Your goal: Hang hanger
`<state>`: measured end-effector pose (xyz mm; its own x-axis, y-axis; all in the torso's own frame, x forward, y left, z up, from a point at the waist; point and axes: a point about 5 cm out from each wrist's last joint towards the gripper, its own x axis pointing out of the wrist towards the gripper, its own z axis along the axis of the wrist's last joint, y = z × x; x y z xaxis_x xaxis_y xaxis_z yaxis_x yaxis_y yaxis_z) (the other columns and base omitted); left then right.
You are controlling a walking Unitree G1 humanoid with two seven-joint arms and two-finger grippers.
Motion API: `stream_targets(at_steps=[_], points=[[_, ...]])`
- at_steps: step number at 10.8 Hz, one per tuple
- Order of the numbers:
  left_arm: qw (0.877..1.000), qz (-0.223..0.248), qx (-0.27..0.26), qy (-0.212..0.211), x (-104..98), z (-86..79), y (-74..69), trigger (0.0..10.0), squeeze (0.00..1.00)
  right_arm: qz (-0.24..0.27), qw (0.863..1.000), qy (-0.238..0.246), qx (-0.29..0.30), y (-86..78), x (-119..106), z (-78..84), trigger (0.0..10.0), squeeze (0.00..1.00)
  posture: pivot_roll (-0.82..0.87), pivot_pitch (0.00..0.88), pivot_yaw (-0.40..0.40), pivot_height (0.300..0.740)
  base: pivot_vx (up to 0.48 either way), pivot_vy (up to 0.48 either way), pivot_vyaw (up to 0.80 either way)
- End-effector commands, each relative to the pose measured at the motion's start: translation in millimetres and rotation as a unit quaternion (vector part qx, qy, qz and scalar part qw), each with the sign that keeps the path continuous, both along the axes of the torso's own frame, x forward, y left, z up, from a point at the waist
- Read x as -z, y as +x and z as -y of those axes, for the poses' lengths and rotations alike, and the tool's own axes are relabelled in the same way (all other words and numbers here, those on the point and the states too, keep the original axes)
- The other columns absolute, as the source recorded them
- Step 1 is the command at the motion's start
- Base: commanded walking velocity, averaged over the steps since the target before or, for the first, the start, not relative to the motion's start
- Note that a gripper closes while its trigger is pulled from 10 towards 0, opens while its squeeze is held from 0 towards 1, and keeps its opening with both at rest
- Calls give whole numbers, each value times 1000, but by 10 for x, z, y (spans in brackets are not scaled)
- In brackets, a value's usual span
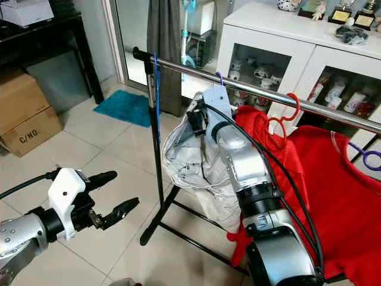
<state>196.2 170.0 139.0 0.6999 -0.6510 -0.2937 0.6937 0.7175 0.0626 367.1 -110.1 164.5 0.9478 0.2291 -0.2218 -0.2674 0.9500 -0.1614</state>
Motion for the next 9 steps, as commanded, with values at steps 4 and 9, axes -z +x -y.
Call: stream_targets(at_steps=[4, 9], points=[[1000, 0, 6, 5, -15, -18, 5, 10000, 0, 14, 1000, 7, 14, 93, -86, -19, 10000, 0, 73, 0, -7, 740, 0, 0, 0], [1000, -4, 9, 7, -12, -21, -5, 10000, 0, -1, 1000, 13, 12, 163, -7, -85, 10000, 0, 77, 0, -6, 740, 0, 0, 0]])
